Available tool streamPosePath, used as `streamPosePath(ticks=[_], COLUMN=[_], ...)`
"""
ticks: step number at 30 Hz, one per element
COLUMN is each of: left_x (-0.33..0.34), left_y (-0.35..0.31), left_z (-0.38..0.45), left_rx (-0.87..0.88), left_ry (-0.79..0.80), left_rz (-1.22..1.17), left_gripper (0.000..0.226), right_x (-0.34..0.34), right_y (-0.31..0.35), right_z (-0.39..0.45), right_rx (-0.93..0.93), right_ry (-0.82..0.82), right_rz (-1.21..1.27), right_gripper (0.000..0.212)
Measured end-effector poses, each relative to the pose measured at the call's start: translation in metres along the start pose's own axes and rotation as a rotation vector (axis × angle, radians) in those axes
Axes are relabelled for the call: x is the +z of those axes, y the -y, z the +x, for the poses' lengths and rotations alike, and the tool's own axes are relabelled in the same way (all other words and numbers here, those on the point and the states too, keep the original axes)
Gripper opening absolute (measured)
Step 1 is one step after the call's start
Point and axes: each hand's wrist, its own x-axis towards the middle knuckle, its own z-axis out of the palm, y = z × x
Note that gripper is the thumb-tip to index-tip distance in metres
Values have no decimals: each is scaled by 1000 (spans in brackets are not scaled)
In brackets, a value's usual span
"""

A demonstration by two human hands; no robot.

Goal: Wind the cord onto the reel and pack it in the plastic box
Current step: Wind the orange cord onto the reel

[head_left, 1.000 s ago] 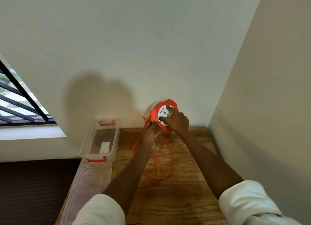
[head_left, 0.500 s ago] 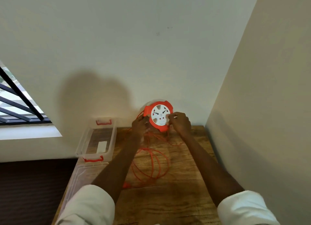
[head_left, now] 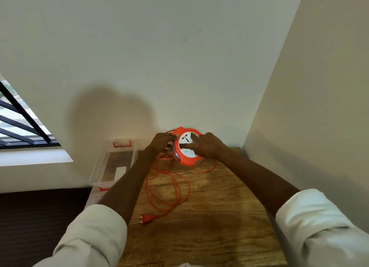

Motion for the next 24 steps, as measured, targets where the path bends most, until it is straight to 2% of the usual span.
streamPosePath(ticks=[2, 4, 5, 7, 9, 11, 14, 16, 18, 21, 24], left_x=[7, 13, 15, 21, 35, 53, 74, 81, 82, 79, 68], left_y=[7, 13, 15, 22, 24, 27, 38, 44, 51, 56, 51], left_z=[-1, -3, -4, -5, -15, -27, -37, -40, -43, -43, -39], left_rx=[36, 61, 61, 79, 98, 75, 166, 226, 272, 275, 219], left_ry=[-21, -42, -49, -57, -108, -154, -167, -230, -267, -245, -190], left_rz=[-34, -104, -137, -190, -310, -451, -551, -488, -380, -301, -308], left_gripper=[26, 28, 28, 27, 15, 12, 20, 23, 25, 27, 32], right_x=[0, 7, 9, 11, 8, 4, 6, 12, 21, 32, 29], right_y=[6, 4, 2, -1, 5, 14, 22, 30, 36, 38, 31], right_z=[-1, 2, 4, 6, 7, 11, 20, 25, 24, 19, 10], right_rx=[59, 57, 54, 151, 345, 580, 857, 1027, 1181, 1161, 1013], right_ry=[-34, -81, -96, -141, -126, -197, -293, -351, -402, -340, -238], right_rz=[76, 56, -33, -26, 123, 432, 1012, 1468, 1797, 1948, 1804], right_gripper=[68, 69, 69, 67, 68, 70, 72, 70, 62, 58, 45])
